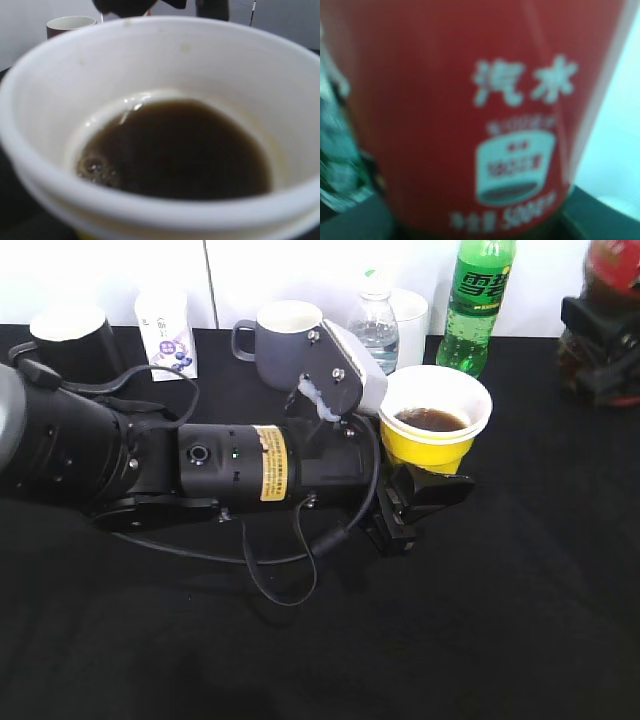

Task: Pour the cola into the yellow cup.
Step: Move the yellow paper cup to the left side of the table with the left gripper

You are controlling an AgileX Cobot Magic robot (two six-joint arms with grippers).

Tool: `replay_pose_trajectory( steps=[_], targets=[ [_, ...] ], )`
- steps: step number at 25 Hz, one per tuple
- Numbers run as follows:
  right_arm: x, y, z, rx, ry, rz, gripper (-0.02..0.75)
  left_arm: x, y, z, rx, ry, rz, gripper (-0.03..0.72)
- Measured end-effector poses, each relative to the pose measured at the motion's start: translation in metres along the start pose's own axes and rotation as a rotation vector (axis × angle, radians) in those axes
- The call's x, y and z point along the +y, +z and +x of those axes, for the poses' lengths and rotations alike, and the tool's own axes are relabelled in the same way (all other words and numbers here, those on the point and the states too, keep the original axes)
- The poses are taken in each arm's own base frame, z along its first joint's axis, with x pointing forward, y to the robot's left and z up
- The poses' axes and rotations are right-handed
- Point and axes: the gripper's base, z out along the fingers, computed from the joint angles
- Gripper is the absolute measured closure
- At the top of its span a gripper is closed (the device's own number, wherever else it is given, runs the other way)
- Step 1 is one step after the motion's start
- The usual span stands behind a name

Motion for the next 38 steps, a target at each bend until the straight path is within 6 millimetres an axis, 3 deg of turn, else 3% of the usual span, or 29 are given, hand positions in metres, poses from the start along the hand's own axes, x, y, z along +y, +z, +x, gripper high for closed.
replay_pose_trajectory(
  steps=[3,15,22,30,38],
  targets=[
    [0.000,0.000,0.000,0.000,0.203,0.000,0.371,0.000,0.000,0.000,-0.002,0.000,0.001,0.250],
    [0.000,0.000,-0.001,-0.007,0.227,-0.001,0.371,0.005,-0.004,-0.003,-0.018,-0.002,-0.011,0.250],
    [0.000,0.000,-0.001,-0.008,0.227,-0.001,0.371,0.047,-0.068,-0.004,-0.036,-0.056,-0.204,0.250],
    [0.000,0.000,-0.001,-0.008,0.227,-0.001,0.371,0.054,-0.142,0.015,-0.021,-0.140,-0.393,0.250],
    [0.000,0.000,-0.001,-0.008,0.228,-0.001,0.371,0.072,-0.185,0.030,-0.021,-0.188,-0.588,0.250]
  ],
)
